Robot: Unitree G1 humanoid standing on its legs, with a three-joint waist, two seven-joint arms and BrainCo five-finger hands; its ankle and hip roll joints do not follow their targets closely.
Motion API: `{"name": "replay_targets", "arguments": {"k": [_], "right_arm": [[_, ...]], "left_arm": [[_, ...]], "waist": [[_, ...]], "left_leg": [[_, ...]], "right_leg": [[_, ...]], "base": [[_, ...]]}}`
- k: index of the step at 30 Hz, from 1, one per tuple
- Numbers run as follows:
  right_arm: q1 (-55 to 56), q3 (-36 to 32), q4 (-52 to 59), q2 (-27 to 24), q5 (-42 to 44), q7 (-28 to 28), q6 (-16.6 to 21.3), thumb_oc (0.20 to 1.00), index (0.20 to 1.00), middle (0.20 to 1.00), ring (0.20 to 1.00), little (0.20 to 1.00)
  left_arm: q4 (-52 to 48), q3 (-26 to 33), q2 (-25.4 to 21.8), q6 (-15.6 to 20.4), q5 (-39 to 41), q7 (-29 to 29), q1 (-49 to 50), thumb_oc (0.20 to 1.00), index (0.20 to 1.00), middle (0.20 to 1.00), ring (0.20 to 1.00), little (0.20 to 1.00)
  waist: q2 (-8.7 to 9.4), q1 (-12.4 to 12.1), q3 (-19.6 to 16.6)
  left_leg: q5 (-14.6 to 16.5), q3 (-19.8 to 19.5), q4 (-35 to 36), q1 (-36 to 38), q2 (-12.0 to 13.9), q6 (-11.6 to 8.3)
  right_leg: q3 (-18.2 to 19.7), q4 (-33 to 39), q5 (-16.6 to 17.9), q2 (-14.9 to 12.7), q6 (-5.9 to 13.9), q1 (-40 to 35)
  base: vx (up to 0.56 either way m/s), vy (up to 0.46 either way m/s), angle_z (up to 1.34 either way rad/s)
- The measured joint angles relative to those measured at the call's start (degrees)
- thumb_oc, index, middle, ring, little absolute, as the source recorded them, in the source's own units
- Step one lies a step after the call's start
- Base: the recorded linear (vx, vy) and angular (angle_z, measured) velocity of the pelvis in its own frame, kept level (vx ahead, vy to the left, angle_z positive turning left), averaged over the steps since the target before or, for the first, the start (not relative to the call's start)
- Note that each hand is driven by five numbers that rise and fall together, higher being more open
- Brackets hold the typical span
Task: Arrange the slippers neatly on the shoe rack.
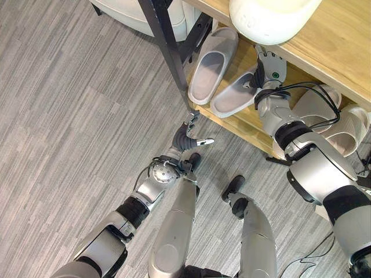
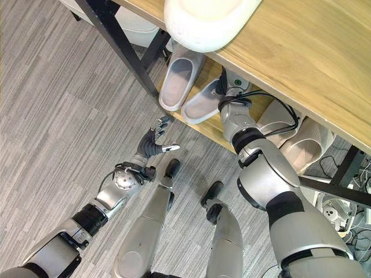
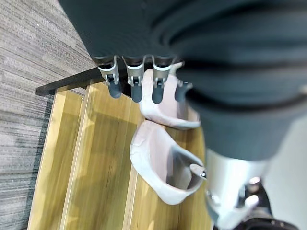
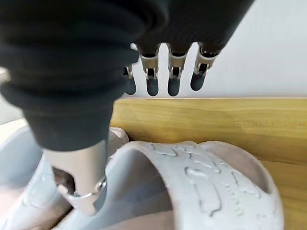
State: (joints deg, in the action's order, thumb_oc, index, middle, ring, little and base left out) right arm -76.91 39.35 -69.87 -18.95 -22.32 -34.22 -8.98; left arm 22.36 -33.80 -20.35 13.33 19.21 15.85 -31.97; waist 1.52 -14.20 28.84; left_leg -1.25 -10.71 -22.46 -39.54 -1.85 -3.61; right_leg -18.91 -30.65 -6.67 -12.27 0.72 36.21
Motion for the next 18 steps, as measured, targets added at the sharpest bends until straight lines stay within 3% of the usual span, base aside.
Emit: {"name": "replay_targets", "arguments": {"k": [4,6,7,9,12,18], "right_arm": [[2.0,-8.5,2.6,2.4,6.5,-3.0,1.6,1.0,1.0,1.0,1.0,1.0],[8.0,-17.0,7.2,6.0,16.0,-5.4,4.7,1.0,1.0,1.0,1.0,1.0],[9.2,-18.1,7.2,6.9,18.5,-5.4,5.0,1.0,1.0,1.0,1.0,1.0],[10.2,-22.4,4.7,9.1,29.0,-5.8,9.6,1.0,1.0,1.0,1.0,1.0],[8.8,-25.1,1.3,8.5,42.4,-3.7,12.6,1.0,1.0,1.0,1.0,1.0],[7.4,-24.7,0.0,7.9,57.5,0.1,16.6,1.0,1.0,1.0,1.0,1.0]], "left_arm": [[0.0,0.0,-0.1,0.0,0.0,0.8,0.0,1.0,1.0,1.0,1.0,1.0],[0.1,0.1,-0.4,-0.1,0.0,2.2,0.3,1.0,1.0,1.0,1.0,1.0],[0.1,0.1,-0.5,-0.1,0.0,2.3,0.3,1.0,1.0,1.0,1.0,1.0],[0.2,0.1,-0.7,-0.2,0.0,2.4,0.2,1.0,1.0,1.0,1.0,1.0],[0.1,-0.3,-0.6,-0.4,-0.1,2.2,-0.1,1.0,1.0,1.0,1.0,1.0],[0.2,-2.3,-0.4,-2.6,-0.1,0.7,0.5,1.0,1.0,1.0,1.0,1.0]], "waist": [[0.01,0.3,0.0],[0.0,1.4,-0.1],[0.0,1.5,-0.1],[-0.01,1.5,-0.1],[-0.11,1.4,-0.5],[-0.29,1.0,-0.6]], "left_leg": [[0.0,0.4,0.2,0.4,0.1,0.01],[-0.2,0.9,0.4,0.8,0.2,0.15],[-0.2,1.2,0.7,0.9,0.4,0.16],[-0.4,1.9,1.3,1.3,0.8,0.16],[-0.5,1.3,3.4,2.0,0.8,-0.08],[-2.1,0.3,4.8,1.8,0.7,-0.63]], "right_leg": [[0.3,0.1,0.0,0.0,-0.06,-0.1],[0.5,0.5,0.7,0.0,-0.32,-0.2],[0.7,0.9,0.8,0.2,-0.32,-0.2],[1.7,1.6,1.5,0.7,-0.27,-0.1],[1.7,2.0,1.0,0.9,0.45,-0.3],[0.7,1.6,0.9,0.7,-0.26,0.0]], "base": [[-0.04,0.037,-0.05],[-0.05,0.02,-0.11],[-0.01,-0.008,-0.18],[0.08,-0.066,-0.21],[0.03,-0.057,0.03],[0.03,-0.044,0.09]]}}
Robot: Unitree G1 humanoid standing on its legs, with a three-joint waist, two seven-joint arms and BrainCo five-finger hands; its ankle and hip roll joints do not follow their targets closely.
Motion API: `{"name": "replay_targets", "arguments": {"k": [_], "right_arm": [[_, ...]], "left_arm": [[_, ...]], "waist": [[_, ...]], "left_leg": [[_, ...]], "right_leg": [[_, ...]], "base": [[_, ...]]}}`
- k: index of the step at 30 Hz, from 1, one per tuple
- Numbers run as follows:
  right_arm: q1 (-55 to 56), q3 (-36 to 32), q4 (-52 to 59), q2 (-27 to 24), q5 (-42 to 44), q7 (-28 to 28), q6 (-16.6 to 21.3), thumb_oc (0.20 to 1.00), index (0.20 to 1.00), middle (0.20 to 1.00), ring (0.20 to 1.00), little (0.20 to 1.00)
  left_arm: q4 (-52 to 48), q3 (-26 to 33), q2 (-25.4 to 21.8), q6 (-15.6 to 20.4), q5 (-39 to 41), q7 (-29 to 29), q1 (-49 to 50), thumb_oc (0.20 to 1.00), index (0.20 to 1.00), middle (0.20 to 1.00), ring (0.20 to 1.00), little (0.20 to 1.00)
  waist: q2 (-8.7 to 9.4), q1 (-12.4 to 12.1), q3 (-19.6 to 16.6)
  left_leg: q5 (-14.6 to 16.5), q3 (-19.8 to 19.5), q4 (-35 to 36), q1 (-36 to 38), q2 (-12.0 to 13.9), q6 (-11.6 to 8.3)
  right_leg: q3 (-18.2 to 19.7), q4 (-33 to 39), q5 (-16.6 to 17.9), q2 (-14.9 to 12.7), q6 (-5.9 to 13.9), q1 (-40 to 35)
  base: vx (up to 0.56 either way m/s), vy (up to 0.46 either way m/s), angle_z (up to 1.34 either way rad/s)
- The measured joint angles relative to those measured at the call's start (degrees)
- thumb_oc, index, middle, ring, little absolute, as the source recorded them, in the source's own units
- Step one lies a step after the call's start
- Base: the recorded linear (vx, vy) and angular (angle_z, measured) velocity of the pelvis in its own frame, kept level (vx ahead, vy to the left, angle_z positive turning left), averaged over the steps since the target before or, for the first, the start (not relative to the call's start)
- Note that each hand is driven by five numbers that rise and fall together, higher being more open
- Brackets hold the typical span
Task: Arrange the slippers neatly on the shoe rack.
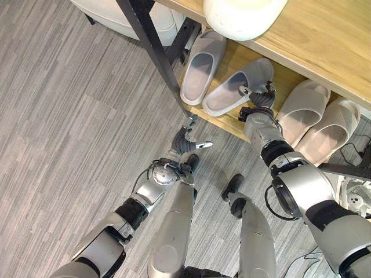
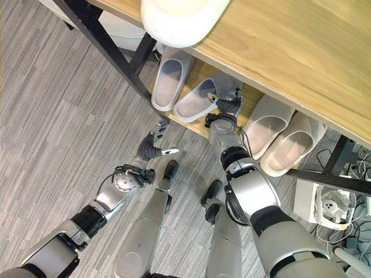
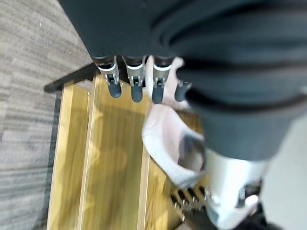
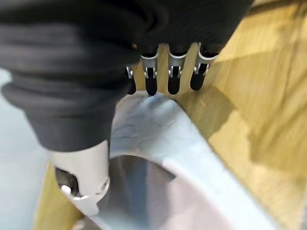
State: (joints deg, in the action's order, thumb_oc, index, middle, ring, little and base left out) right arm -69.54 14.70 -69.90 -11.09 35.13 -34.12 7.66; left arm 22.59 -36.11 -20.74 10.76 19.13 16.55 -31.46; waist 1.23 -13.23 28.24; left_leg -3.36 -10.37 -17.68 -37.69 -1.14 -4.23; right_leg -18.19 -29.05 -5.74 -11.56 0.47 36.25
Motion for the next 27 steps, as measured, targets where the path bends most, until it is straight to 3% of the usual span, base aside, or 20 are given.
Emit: {"name": "replay_targets", "arguments": {"k": [5,11,15,22,27], "right_arm": [[-3.2,0.2,-0.1,0.7,7.9,3.0,1.1,1.0,1.0,1.0,1.0,1.0],[-5.3,0.2,-0.2,-0.2,13.2,2.0,2.5,1.0,1.0,1.0,1.0,1.0],[-5.4,0.4,-0.2,-1.9,13.3,2.3,3.1,1.0,1.0,1.0,1.0,1.0],[-3.5,0.3,0.9,-1.8,11.1,2.5,3.4,1.0,1.0,1.0,1.0,1.0],[1.5,0.6,5.9,-0.1,5.7,2.5,3.1,1.0,1.0,1.0,1.0,1.0]], "left_arm": [[0.0,0.0,0.6,-0.4,0.0,-0.4,-0.7,1.0,1.0,1.0,1.0,1.0],[0.0,-0.1,1.0,-1.0,0.0,-0.7,-0.8,1.0,1.0,1.0,1.0,1.0],[0.1,-0.2,0.7,-1.1,0.0,-0.9,0.2,1.0,1.0,1.0,1.0,1.0],[0.2,-0.1,0.5,-1.1,0.0,-0.8,0.1,1.0,1.0,1.0,1.0,1.0],[0.2,0.4,0.3,-1.1,0.0,-0.7,1.4,1.0,1.0,1.0,1.0,1.0]], "waist": [[-0.74,-1.6,-0.1],[-1.97,-2.3,-0.1],[-3.03,-2.7,-0.2],[-3.1,-2.5,-0.3],[-3.12,-1.0,-0.3]], "left_leg": [[-0.8,-1.4,1.2,0.0,0.0,-0.62],[-1.3,-2.4,2.3,0.0,0.1,-1.27],[-1.3,-2.7,2.3,0.0,0.1,-1.32],[-1.4,-1.7,2.3,1.2,0.1,-1.28],[-1.3,-1.2,3.2,4.9,0.2,-1.07]], "right_leg": [[-1.4,-0.4,-0.6,0.0,-0.61,0.1],[-2.5,-0.7,-1.2,-0.1,-0.79,0.0],[-2.7,-1.0,-1.5,-0.1,-1.05,0.0],[-2.1,-1.4,-1.5,-0.4,-1.06,-0.5],[-1.8,-0.4,-1.7,-0.4,-0.99,-3.7]], "base": [[0.02,-0.038,0.13],[0.03,-0.025,0.08],[0.01,0.001,0.03],[-0.02,0.001,-0.04],[-0.05,0.001,-0.04]]}}
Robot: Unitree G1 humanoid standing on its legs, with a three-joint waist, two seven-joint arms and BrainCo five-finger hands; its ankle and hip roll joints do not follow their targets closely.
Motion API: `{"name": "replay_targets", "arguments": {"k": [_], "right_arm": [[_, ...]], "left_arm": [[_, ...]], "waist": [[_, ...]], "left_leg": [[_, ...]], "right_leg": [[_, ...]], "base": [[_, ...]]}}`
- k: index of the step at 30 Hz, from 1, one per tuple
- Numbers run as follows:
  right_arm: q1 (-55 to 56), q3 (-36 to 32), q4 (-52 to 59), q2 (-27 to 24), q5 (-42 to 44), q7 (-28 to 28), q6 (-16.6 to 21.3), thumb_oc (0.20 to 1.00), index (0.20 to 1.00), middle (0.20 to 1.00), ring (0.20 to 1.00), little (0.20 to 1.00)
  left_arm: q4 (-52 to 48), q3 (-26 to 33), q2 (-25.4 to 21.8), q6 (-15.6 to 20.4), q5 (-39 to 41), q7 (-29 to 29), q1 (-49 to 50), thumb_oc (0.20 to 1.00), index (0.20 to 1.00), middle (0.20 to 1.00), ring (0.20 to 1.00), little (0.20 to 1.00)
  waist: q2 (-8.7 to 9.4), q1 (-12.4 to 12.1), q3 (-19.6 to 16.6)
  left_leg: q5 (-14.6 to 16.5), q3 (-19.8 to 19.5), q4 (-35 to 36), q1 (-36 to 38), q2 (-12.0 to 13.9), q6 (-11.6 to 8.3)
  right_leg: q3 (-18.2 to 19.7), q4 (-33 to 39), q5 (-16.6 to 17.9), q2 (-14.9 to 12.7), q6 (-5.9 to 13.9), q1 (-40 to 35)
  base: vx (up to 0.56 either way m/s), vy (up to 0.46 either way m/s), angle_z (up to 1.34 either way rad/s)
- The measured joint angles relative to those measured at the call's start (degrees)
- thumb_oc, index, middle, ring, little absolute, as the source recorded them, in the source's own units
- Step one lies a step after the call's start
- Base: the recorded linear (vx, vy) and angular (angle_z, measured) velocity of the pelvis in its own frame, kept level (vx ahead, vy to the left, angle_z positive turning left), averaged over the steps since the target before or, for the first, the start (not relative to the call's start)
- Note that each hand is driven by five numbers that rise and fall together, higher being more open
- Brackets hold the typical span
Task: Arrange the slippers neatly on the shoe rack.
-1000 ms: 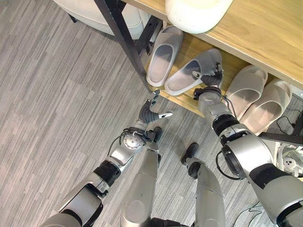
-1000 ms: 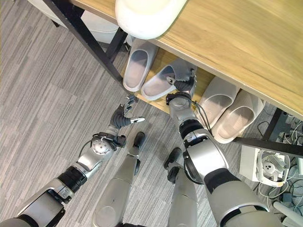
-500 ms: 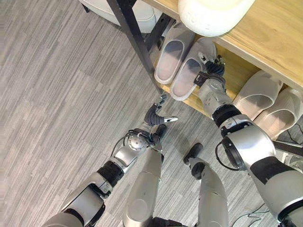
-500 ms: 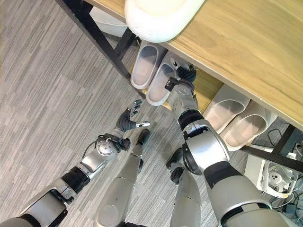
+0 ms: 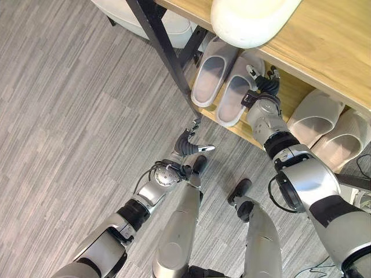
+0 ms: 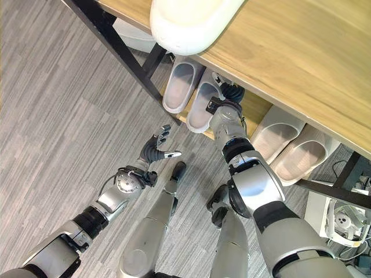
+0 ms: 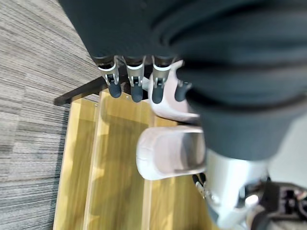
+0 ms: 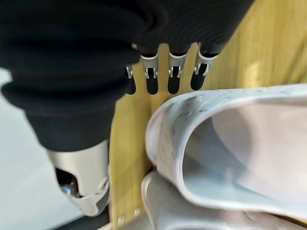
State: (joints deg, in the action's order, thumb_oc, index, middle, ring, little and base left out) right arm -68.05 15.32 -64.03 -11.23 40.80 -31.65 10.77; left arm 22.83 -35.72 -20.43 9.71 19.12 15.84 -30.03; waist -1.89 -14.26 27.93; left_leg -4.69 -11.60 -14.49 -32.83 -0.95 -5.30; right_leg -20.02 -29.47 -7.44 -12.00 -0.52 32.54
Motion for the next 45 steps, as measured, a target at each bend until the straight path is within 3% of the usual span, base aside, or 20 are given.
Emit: {"name": "replay_targets", "arguments": {"k": [4,8,9,11,13,14,19,23,27,30,32,33,35,36,41,42,43,45], "right_arm": [[10.5,2.1,9.2,0.9,-7.4,0.2,-1.5,1.0,1.0,1.0,1.0,1.0],[24.2,3.7,17.0,2.7,-13.2,2.1,-3.8,1.0,1.0,1.0,1.0,1.0],[32.6,5.0,22.1,3.3,-15.6,3.7,-3.9,1.0,1.0,1.0,1.0,1.0],[38.8,6.8,25.0,3.1,-17.4,6.2,-4.6,1.0,1.0,1.0,1.0,1.0],[49.3,10.5,39.4,-1.8,-20.0,11.3,-4.9,1.0,1.0,1.0,1.0,1.0],[56.5,13.0,45.1,-5.5,-22.9,16.8,-4.6,1.0,1.0,1.0,1.0,1.0],[69.5,7.2,48.7,-14.9,-27.9,26.5,-4.4,1.0,1.0,1.0,1.0,1.0],[78.6,4.0,48.4,-17.2,-29.8,31.6,-4.0,1.0,1.0,1.0,1.0,1.0],[80.2,4.0,45.5,-16.8,-31.1,34.4,-4.6,1.0,1.0,1.0,1.0,1.0],[79.0,4.3,39.7,-14.8,-31.3,35.7,-4.5,1.0,1.0,1.0,1.0,1.0],[77.2,4.6,35.0,-13.3,-31.3,36.0,-5.2,1.0,1.0,1.0,1.0,1.0],[77.3,4.9,34.7,-12.8,-31.1,36.0,-4.6,1.0,1.0,1.0,1.0,1.0],[76.3,6.8,32.9,-12.1,-31.1,36.2,-4.8,1.0,1.0,1.0,1.0,1.0],[76.2,7.3,33.0,-12.0,-31.0,36.2,-4.8,1.0,1.0,1.0,1.0,1.0],[76.0,8.8,33.8,-12.3,-30.6,36.4,-5.0,1.0,1.0,1.0,1.0,1.0],[76.0,8.7,34.7,-12.4,-30.6,36.4,-5.1,1.0,1.0,1.0,1.0,1.0],[75.6,8.7,35.9,-12.1,-30.6,36.8,-5.0,1.0,1.0,1.0,1.0,1.0],[74.8,8.4,36.5,-11.7,-30.6,36.7,-5.0,1.0,1.0,1.0,1.0,1.0]], "left_arm": [[0.3,2.3,-0.3,-0.1,0.0,0.1,3.2,1.0,1.0,1.0,1.0,1.0],[0.2,5.3,-0.7,-0.2,-0.1,-0.2,8.2,1.0,1.0,1.0,1.0,1.0],[0.3,7.3,-0.6,-0.3,-0.2,-0.2,11.9,1.0,1.0,1.0,1.0,1.0],[0.6,8.7,-0.2,-0.3,-0.3,-0.7,14.8,1.0,1.0,1.0,1.0,1.0],[0.3,12.2,0.7,-0.5,-0.6,-2.5,17.3,1.0,1.0,1.0,1.0,1.0],[0.3,13.4,-0.7,-0.4,-0.9,-3.6,21.1,1.0,1.0,1.0,1.0,1.0],[0.3,15.5,-1.8,-0.4,-3.0,-8.4,28.6,1.0,1.0,1.0,1.0,1.0],[0.1,15.6,-3.3,-0.5,-4.4,-12.9,32.4,1.0,1.0,1.0,1.0,1.0],[-2.1,11.6,-7.3,-0.7,-8.5,-17.6,32.3,1.0,1.0,1.0,1.0,1.0],[-11.3,4.0,-12.4,-1.4,-16.9,-22.8,28.2,1.0,1.0,1.0,1.0,1.0],[-23.2,-5.0,-19.3,-0.3,-21.7,-26.2,21.1,1.0,1.0,1.0,1.0,1.0],[-27.5,-4.2,-18.6,0.7,-23.2,-28.2,18.0,1.0,1.0,1.0,1.0,1.0],[-37.1,-9.2,-24.4,0.7,-24.3,-30.2,7.8,1.0,1.0,1.0,1.0,1.0],[-40.7,-9.2,-25.2,2.6,-23.6,-31.8,4.7,1.0,1.0,1.0,1.0,1.0],[-41.9,-6.7,-19.3,3.0,-7.4,-34.0,1.6,1.0,1.0,1.0,1.0,1.0],[-40.6,-1.5,-14.6,2.9,-2.3,-33.4,4.6,1.0,1.0,1.0,1.0,1.0],[-38.0,8.2,-6.3,3.1,2.4,-30.3,7.8,1.0,1.0,1.0,1.0,1.0],[-33.3,17.2,-2.8,3.5,2.3,-24.6,7.8,1.0,1.0,1.0,1.0,1.0]], "waist": [[0.11,1.6,-0.5],[2.11,3.6,-5.0],[2.81,4.8,-7.8],[3.7,6.2,-12.2],[4.01,7.0,-12.7],[4.12,8.0,-15.7],[3.56,11.4,-20.0],[2.37,12.9,-21.9],[1.58,15.4,-22.7],[0.89,16.4,-22.8],[0.3,15.5,-23.0],[-0.27,16.3,-23.1],[-0.29,16.1,-23.2],[-0.42,16.3,-23.1],[-0.46,17.0,-23.1],[-0.42,17.0,-23.1],[0.24,16.9,-22.7],[0.74,17.0,-22.7]], "left_leg": [[0.2,1.6,1.2,3.9,0.8,0.46],[-0.1,2.8,5.7,9.0,2.0,0.97],[-0.2,3.1,7.7,12.3,2.2,1.16],[-0.3,4.4,9.1,14.3,2.7,1.24],[-1.1,5.3,12.8,19.1,3.4,1.27],[-0.9,5.9,14.9,21.8,3.7,1.47],[-0.9,8.6,18.8,28.1,3.9,2.3],[0.3,11.1,19.1,30.7,3.7,2.9],[0.6,13.8,19.1,31.1,3.8,2.98],[0.7,15.8,19.1,31.7,3.7,3.01],[1.0,16.0,19.5,31.7,3.7,2.86],[1.6,16.9,19.1,32.2,3.6,2.7],[1.7,16.7,19.5,31.8,3.7,2.59],[1.7,16.7,19.5,31.8,3.7,2.55],[1.7,16.8,19.4,31.7,3.9,2.43],[1.7,16.8,19.2,31.7,3.9,2.27],[1.2,16.8,19.1,31.8,3.9,2.56],[1.1,16.7,19.1,31.8,4.0,2.57]], "right_leg": [[1.2,2.5,1.3,1.0,0.25,-3.6],[1.9,7.1,2.1,2.5,1.43,-8.0],[2.0,9.3,2.4,2.9,1.83,-11.1],[2.9,11.5,3.0,3.6,2.33,-12.9],[2.9,15.1,4.0,4.6,2.67,-17.3],[3.1,17.9,4.4,5.1,3.04,-20.2],[4.8,24.6,6.4,6.0,4.37,-25.8],[7.1,28.9,8.4,6.4,5.15,-29.3],[9.2,31.6,10.6,6.8,5.15,-29.8],[11.0,34.5,12.6,6.8,5.29,-30.2],[11.1,34.4,12.8,6.8,5.48,-30.5],[11.3,34.5,13.1,6.4,5.86,-30.2],[11.1,34.4,13.5,6.5,5.93,-30.2],[11.1,34.1,13.5,6.5,5.98,-30.1],[11.0,34.1,13.4,6.8,5.74,-29.9],[11.0,34.1,13.4,6.8,5.69,-30.0],[10.9,34.1,13.3,6.8,5.61,-30.0],[10.8,34.1,13.2,6.8,5.45,-30.2]], "base": [[-0.02,-0.031,-0.22],[0.06,-0.034,-0.17],[0.07,-0.024,-0.23],[0.16,-0.035,-0.24],[0.16,-0.011,-0.21],[0.1,-0.002,-0.24],[0.08,0.015,-0.23],[0.04,0.022,-0.36],[0.03,0.029,-0.38],[0.02,0.026,-0.28],[0.02,0.006,-0.18],[0.03,-0.001,-0.19],[0.02,-0.01,-0.09],[0.03,-0.014,-0.06],[0.04,-0.031,-0.02],[0.05,-0.052,0.01],[0.03,-0.039,0.05],[0.04,-0.042,0.05]]}}
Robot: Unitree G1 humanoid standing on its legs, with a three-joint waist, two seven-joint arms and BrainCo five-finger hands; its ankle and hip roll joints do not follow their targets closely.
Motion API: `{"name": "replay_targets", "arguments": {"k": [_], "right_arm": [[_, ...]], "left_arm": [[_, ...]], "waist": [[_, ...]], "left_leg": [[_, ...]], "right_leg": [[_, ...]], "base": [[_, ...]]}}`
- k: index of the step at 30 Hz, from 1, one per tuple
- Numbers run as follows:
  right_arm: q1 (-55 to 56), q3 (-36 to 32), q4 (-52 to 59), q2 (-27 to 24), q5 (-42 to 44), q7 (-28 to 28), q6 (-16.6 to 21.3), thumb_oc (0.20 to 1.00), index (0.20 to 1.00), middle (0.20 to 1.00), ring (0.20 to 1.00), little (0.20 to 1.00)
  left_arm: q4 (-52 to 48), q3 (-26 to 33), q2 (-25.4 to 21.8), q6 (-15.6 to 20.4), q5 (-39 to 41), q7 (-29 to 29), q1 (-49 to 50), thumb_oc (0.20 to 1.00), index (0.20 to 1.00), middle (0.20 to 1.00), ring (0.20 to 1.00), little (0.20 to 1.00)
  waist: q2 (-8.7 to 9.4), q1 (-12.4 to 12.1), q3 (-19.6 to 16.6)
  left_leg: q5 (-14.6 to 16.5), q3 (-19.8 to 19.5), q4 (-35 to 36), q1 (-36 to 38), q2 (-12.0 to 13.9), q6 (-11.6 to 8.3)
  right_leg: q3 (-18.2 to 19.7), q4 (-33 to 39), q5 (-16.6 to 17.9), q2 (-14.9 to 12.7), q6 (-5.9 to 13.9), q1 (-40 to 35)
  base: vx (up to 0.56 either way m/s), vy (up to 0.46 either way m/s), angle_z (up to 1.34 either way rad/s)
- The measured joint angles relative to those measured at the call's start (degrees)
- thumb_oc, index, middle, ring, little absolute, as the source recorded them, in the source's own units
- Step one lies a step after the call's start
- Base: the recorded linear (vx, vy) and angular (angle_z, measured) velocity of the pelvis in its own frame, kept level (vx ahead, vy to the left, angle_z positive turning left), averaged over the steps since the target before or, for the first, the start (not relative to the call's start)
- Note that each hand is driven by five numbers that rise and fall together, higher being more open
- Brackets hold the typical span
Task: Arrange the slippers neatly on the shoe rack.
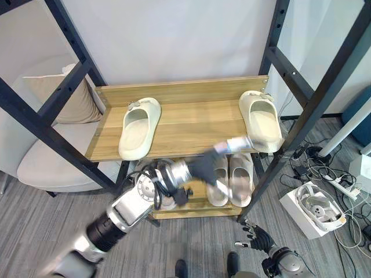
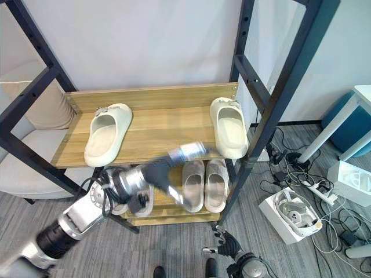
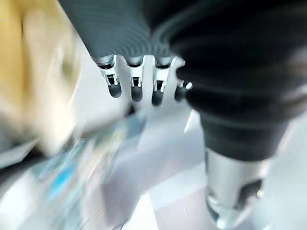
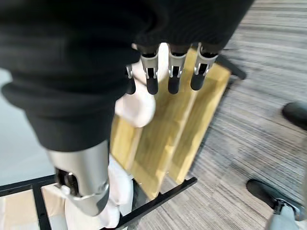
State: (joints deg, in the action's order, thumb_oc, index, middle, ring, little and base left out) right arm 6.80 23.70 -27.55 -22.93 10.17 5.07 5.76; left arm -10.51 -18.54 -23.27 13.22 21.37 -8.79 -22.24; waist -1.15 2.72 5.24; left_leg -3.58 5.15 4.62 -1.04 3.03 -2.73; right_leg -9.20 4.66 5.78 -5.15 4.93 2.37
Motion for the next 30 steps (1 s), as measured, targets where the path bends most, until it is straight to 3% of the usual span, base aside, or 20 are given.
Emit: {"name": "replay_targets", "arguments": {"k": [4,6,12,16,21,30], "right_arm": [[0.1,-0.1,0.2,0.1,0.0,-0.1,0.0,1.0,1.0,1.0,1.0,1.0],[-0.8,0.0,0.0,0.4,0.0,-0.1,0.1,1.0,1.0,1.0,1.0,1.0],[-1.0,0.0,-0.2,0.4,0.1,0.0,0.5,1.0,1.0,1.0,1.0,1.0],[-0.8,-0.2,-0.4,0.1,0.1,-0.2,0.6,1.0,1.0,1.0,1.0,1.0],[-1.2,-2.3,-0.6,-0.1,0.1,-1.3,1.7,1.0,1.0,1.0,1.0,1.0],[-0.3,-2.3,-0.6,-0.8,0.8,-2.1,1.7,1.0,1.0,1.0,1.0,1.0]], "left_arm": [[4.2,5.7,-2.6,0.6,-8.6,9.5,-1.3,1.0,1.0,1.0,1.0,1.0],[9.3,6.2,-7.5,0.2,-21.9,15.9,-3.8,1.0,1.0,1.0,1.0,1.0],[15.6,4.8,-14.1,-0.7,-41.3,23.6,-6.9,1.0,1.0,1.0,1.0,1.0],[23.4,4.4,-20.2,-4.8,-54.4,27.6,-8.4,1.0,1.0,1.0,1.0,1.0],[27.6,2.4,-22.2,-7.4,-60.5,29.2,-8.4,1.0,1.0,1.0,1.0,1.0],[35.5,-0.3,-22.5,-10.5,-61.1,31.3,-12.8,1.0,1.0,1.0,1.0,1.0]], "waist": [[0.17,-0.1,0.0],[0.37,-0.1,0.0],[0.41,0.0,0.0],[0.48,0.3,0.0],[0.84,0.1,0.2],[1.57,0.7,0.6]], "left_leg": [[0.0,-0.3,0.0,0.0,-0.1,0.04],[0.0,-0.4,0.0,0.0,-0.1,0.05],[0.0,-0.2,0.0,0.3,-0.1,0.05],[0.0,0.2,0.0,0.3,0.0,0.0],[0.0,0.5,0.0,0.2,0.0,0.01],[0.0,0.9,0.0,0.1,0.0,0.0]], "right_leg": [[-0.3,0.0,0.0,-0.1,-0.04,-0.3],[-0.3,0.1,0.3,-0.1,-0.52,-0.3],[-0.3,0.4,0.3,-0.1,-0.46,-0.6],[0.0,0.4,0.0,-0.1,0.03,-0.3],[0.2,0.4,0.0,-0.1,0.06,0.0],[0.3,0.4,0.0,0.0,0.08,0.1]], "base": [[0.04,-0.03,0.06],[0.05,-0.012,0.03],[0.02,-0.001,-0.02],[0.03,-0.005,-0.04],[0.01,0.001,-0.01],[0.0,0.0,0.0]]}}
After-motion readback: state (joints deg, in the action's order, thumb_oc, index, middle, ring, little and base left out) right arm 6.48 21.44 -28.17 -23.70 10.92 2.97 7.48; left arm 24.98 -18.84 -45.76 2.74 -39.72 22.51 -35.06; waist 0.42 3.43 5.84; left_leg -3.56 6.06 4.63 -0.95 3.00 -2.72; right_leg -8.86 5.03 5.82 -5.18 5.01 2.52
